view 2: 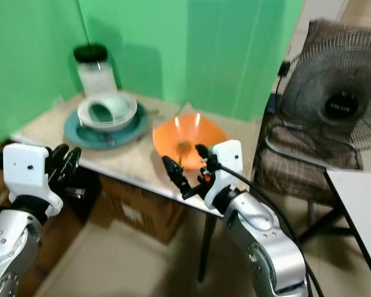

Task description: Setting the table

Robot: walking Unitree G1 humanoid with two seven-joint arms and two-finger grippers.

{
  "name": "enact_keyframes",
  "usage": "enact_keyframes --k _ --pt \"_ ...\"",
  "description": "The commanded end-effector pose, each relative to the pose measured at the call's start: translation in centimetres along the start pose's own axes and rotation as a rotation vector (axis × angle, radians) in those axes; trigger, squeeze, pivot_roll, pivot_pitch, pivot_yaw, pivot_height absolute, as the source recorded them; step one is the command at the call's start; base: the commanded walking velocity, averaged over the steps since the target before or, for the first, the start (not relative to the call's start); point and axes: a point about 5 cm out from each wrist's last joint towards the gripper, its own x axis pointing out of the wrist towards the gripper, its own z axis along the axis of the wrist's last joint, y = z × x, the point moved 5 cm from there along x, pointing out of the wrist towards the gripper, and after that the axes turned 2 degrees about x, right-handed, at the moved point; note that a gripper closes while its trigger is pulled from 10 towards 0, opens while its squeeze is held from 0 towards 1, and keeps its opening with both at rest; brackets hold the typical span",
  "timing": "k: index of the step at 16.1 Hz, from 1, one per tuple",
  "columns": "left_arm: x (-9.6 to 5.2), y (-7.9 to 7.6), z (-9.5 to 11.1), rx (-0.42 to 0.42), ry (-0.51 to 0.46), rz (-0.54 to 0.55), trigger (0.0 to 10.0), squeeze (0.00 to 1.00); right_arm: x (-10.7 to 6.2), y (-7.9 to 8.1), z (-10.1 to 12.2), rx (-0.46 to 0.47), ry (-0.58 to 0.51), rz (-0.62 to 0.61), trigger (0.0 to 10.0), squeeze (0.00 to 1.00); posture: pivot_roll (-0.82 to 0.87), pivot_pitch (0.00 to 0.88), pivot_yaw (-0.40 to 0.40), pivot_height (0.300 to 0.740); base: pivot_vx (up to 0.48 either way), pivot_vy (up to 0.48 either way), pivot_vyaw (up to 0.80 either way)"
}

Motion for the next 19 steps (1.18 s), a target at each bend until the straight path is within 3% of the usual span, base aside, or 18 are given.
enact_keyframes --k 1,3,4,5,10,11,13,16,17,18,19 --pt "-0.1 -0.5 0.4 -0.003 -0.017 -0.025 10.0 0.00 -0.1 -0.9 0.1 0.009 -0.001 -0.037 10.0 1.00 -0.01 0.010 0.026 0.740 0.274 0.000 0.00" --pt "-0.1 -0.4 0.3 -0.001 -0.016 -0.024 10.0 0.00 0.2 -1.1 0.4 0.014 -0.002 -0.047 10.0 0.95 -0.01 0.003 0.022 0.740 0.283 0.000 0.00" --pt "-0.1 -0.3 0.3 0.000 -0.016 -0.024 10.0 0.00 0.4 -1.1 0.4 0.013 0.001 -0.056 10.0 0.76 -0.01 0.003 0.022 0.740 0.285 0.000 0.00" --pt "0.0 -0.2 0.3 0.002 -0.017 -0.024 10.0 0.00 0.6 -1.1 0.4 0.010 0.013 -0.065 10.0 0.00 -0.01 0.000 0.022 0.740 0.296 0.000 0.00" --pt "0.0 -0.6 0.3 0.027 -0.022 -0.094 10.0 0.00 2.0 -1.5 -0.5 0.000 0.199 -0.126 10.0 0.00 -0.01 0.000 0.024 0.740 0.175 0.000 0.00" --pt "-0.1 -0.8 0.1 0.034 -0.015 -0.119 10.0 0.00 2.2 -1.5 -0.7 0.049 0.248 -0.111 10.0 0.95 -0.02 0.000 0.019 0.740 0.000 0.000 0.00" --pt "-0.4 -1.4 -0.3 0.050 -0.001 -0.212 10.0 0.00 2.5 -2.8 -1.3 0.036 0.383 -0.184 10.0 1.00 -0.03 0.000 0.013 0.740 0.000 0.000 0.00" --pt "-0.8 -2.6 -0.8 0.084 0.017 -0.399 10.0 0.00 4.0 -4.7 -0.9 0.024 0.473 -0.277 10.0 1.00 -0.04 0.000 0.014 0.740 0.000 0.000 0.00" --pt "-1.0 -3.1 -1.0 0.093 0.032 -0.488 10.0 0.00 4.6 -5.1 -0.6 0.027 0.508 -0.284 10.0 0.94 -0.04 0.000 0.010 0.740 0.000 0.000 0.00" --pt "-1.5 -3.6 -1.3 0.103 0.057 -0.583 10.0 0.00 5.0 -5.3 -0.5 0.030 0.542 -0.295 10.0 0.00 -0.05 0.000 0.007 0.740 0.000 0.000 0.00" --pt "-2.0 -4.0 -1.6 0.109 0.076 -0.643 10.0 0.00 5.3 -5.4 -0.3 0.033 0.550 -0.298 10.0 0.00 -0.05 0.000 0.007 0.740 0.000 0.000 0.00"
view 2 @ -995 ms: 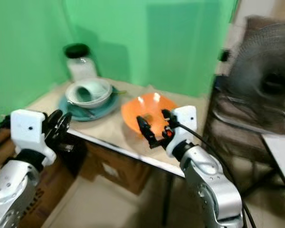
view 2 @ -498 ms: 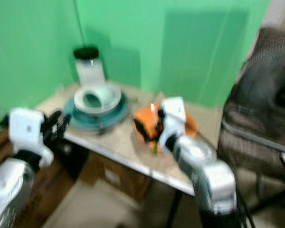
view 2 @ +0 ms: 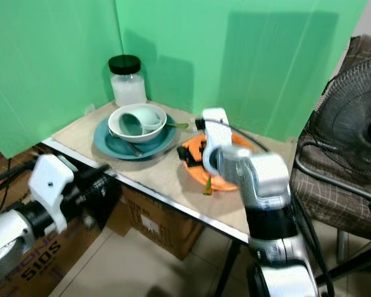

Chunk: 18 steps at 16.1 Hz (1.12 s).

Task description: Setting the table

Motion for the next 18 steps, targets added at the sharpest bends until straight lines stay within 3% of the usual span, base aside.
enact_keyframes --k 1,4,10,11,12,13,14,15,18 --pt "-0.1 -0.7 -0.4 -0.004 0.021 -0.069 10.0 0.00 0.1 -0.5 -0.2 -0.009 0.058 -0.020 10.0 0.00 -0.05 0.000 0.006 0.740 0.000 0.000 0.00" --pt "-0.5 -0.8 -0.4 0.002 0.024 -0.118 10.0 0.00 0.3 -1.2 -1.2 0.002 0.185 -0.037 10.0 0.00 -0.05 0.000 -0.003 0.740 0.000 0.000 0.00" --pt "-0.9 -0.7 -0.5 0.007 0.026 -0.154 10.0 0.00 -0.3 -2.4 -2.7 0.057 0.298 -0.023 10.0 0.00 -0.06 0.000 0.006 0.740 0.000 0.000 0.00" --pt "-0.7 -0.5 -0.3 0.017 0.012 -0.153 10.0 0.00 -0.4 -3.2 -3.1 0.066 0.313 -0.048 8.0 0.00 -0.07 0.000 0.006 0.740 0.000 0.000 0.00" --pt "-0.7 -0.5 -0.2 0.016 0.007 -0.153 10.0 0.00 -0.3 -3.6 -3.2 0.070 0.317 -0.060 3.7 0.00 -0.07 0.000 0.007 0.740 0.000 0.000 0.00" --pt "-0.7 -0.5 -0.2 0.017 0.007 -0.154 10.0 0.00 -0.3 -3.8 -3.3 0.074 0.319 -0.065 3.7 0.00 -0.07 0.000 0.007 0.740 0.000 0.000 0.00" --pt "-0.7 -0.5 -0.2 0.018 0.006 -0.157 10.0 0.00 -0.2 -4.1 -3.6 0.087 0.331 -0.065 0.8 0.00 -0.07 0.000 0.005 0.740 0.000 0.000 0.00" --pt "-0.7 -0.6 -0.2 0.019 0.005 -0.159 10.0 0.00 -0.1 -4.2 -4.0 0.097 0.344 -0.058 0.0 0.00 -0.07 0.000 0.004 0.740 0.000 0.000 0.00" --pt "-0.5 -0.5 0.1 0.019 -0.010 -0.157 10.0 0.00 0.2 -3.6 -4.6 0.081 0.373 -0.023 0.0 0.00 -0.07 0.000 0.002 0.740 0.000 0.000 0.00"
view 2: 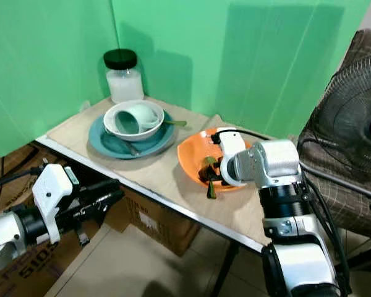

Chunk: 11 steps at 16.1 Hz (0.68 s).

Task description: Setting the table

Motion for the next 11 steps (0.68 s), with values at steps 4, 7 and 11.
enact_keyframes --k 4,7,11 --pt "-0.03 -0.01 0.53 -0.012 -0.027 -0.019 10.0 0.00 0.52 0.43 0.17 -0.020 0.008 0.023 0.0 0.00 -0.06 0.000 -0.002 0.740 0.000 0.000 0.00" --pt "0.02 -0.23 0.51 -0.011 -0.022 -0.037 10.0 0.00 0.61 0.39 0.31 -0.024 0.005 0.026 0.0 0.00 -0.06 0.000 -0.003 0.740 0.000 0.000 0.00" --pt "0.00 -0.28 0.53 -0.011 -0.023 -0.049 10.0 0.00 0.83 0.31 0.40 -0.029 0.004 0.033 0.0 0.00 -0.06 0.000 -0.003 0.740 0.000 0.000 0.00"
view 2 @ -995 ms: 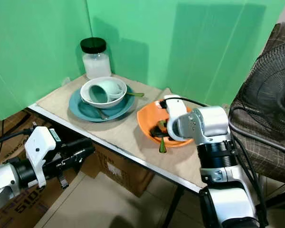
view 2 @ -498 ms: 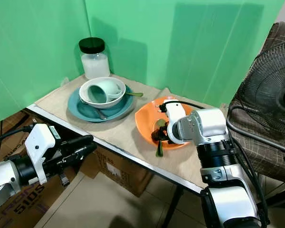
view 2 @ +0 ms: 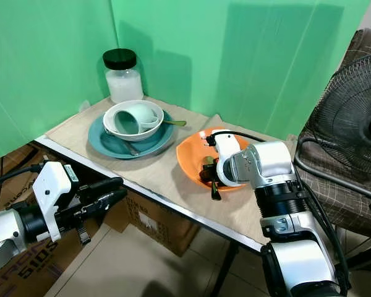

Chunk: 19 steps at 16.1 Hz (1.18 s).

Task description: Setting the table

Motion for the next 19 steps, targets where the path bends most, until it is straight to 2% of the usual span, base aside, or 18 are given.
enact_keyframes --k 1,8,13,16,17,18,19 --pt "0.0 -0.1 0.1 -0.001 0.005 -0.020 10.0 0.00 0.0 0.1 0.4 -0.011 0.000 0.003 0.0 0.00 -0.06 0.000 -0.003 0.740 0.000 0.000 0.00" --pt "0.0 -0.2 0.0 -0.002 0.015 -0.034 10.0 0.00 -0.1 0.3 0.8 -0.021 -0.019 0.019 0.0 0.00 -0.06 0.000 0.000 0.740 0.000 0.000 0.00" --pt "0.0 -0.1 0.0 0.001 0.017 -0.038 10.0 0.00 -1.2 0.5 2.2 -0.007 -0.091 0.037 0.0 0.00 -0.06 0.000 0.006 0.740 0.000 0.000 0.00" --pt "0.1 1.2 0.9 0.028 -0.026 0.040 10.0 0.00 -4.7 1.1 5.2 0.018 -0.317 0.122 0.0 0.00 -0.06 0.000 -0.001 0.740 0.000 0.000 0.00" --pt "0.3 1.5 1.2 0.035 -0.041 0.068 10.0 0.00 -6.6 1.3 6.4 0.015 -0.456 0.158 0.0 0.00 -0.07 0.000 -0.002 0.740 0.000 0.000 0.00" --pt "0.5 1.7 1.8 0.043 -0.068 0.090 10.0 0.00 -8.3 1.6 7.1 -0.027 -0.582 0.172 0.0 0.00 -0.07 0.000 -0.002 0.740 0.000 0.000 0.00" --pt "1.1 1.7 2.8 0.053 -0.119 0.126 10.0 0.00 -10.1 1.8 7.2 -0.108 -0.721 0.147 3.1 0.00 -0.07 0.000 -0.001 0.740 0.000 0.000 0.00"
